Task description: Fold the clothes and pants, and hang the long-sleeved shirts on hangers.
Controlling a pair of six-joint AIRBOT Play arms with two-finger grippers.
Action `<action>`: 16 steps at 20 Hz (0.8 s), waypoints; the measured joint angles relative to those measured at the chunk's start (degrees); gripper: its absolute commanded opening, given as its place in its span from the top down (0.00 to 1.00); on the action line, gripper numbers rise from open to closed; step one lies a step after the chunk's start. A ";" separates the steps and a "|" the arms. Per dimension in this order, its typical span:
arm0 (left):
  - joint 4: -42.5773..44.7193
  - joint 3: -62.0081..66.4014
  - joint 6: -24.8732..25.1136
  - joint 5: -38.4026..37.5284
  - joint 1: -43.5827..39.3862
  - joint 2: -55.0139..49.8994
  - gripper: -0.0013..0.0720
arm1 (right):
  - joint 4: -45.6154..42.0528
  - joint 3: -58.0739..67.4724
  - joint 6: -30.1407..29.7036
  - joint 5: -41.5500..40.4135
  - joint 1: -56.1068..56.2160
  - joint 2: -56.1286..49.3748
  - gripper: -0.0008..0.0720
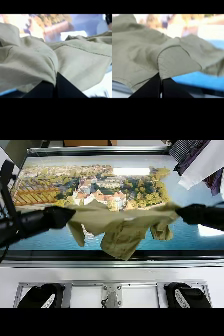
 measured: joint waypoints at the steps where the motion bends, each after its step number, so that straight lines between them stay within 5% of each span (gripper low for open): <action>1: -0.02 -1.68 -2.36 -1.49 -1.40 1.62 0.96 | -1.51 0.17 2.10 3.80 -0.02 1.22 0.98; 6: 0.22 -11.93 -8.13 0.35 -6.45 0.13 0.96 | -5.92 -1.16 8.63 14.05 -0.04 -0.50 0.98; 11: 0.15 -10.01 -1.92 10.51 -3.76 -19.37 0.96 | -6.73 -1.90 7.78 4.42 0.68 -15.80 0.97; 12: 0.00 -7.39 -0.37 11.28 -2.91 -24.55 0.96 | -6.80 -1.95 7.48 0.48 0.90 -19.45 0.89; 14: -0.09 -1.53 1.77 12.11 -1.46 -33.92 0.96 | -6.36 -1.97 7.04 -7.39 1.20 -25.62 0.34; 16: -0.11 5.05 3.08 12.13 0.11 -42.42 0.96 | -5.22 -1.97 5.73 -15.06 1.33 -29.92 0.28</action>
